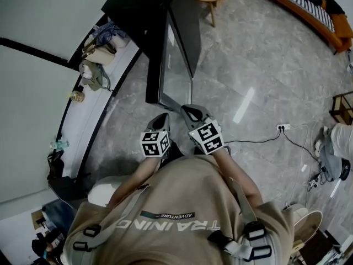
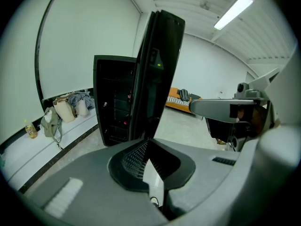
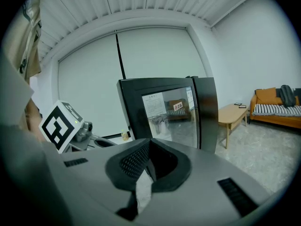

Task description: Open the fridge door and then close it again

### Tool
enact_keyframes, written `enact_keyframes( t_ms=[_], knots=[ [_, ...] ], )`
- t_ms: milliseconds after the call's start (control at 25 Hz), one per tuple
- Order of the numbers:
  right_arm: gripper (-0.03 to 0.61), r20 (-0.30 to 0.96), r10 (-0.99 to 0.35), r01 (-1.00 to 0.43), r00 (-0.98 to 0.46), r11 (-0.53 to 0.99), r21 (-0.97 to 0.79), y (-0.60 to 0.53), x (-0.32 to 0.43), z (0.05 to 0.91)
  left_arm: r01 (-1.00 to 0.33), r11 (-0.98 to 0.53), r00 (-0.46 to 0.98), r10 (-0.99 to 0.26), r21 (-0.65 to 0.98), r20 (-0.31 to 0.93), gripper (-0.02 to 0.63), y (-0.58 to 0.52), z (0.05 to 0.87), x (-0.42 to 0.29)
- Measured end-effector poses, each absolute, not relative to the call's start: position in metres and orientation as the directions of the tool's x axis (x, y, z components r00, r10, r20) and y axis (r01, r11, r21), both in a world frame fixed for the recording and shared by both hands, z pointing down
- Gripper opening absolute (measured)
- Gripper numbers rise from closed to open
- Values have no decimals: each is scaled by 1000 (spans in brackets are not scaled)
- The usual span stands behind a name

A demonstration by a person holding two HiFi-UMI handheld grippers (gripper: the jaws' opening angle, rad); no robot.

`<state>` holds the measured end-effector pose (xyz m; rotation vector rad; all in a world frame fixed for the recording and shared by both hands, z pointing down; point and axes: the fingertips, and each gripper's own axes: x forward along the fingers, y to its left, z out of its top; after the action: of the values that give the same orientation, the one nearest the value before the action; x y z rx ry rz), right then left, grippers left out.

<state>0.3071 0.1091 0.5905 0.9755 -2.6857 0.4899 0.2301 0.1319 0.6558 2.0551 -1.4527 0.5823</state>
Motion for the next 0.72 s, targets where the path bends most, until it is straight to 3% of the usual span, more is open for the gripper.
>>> enact_keyframes(
  t_ms=[720],
  knots=[
    [-5,387,-533,-624,-752,766,-156,98,276,579,-949,-225,308,-809,221,500,0,138,625,167]
  ],
)
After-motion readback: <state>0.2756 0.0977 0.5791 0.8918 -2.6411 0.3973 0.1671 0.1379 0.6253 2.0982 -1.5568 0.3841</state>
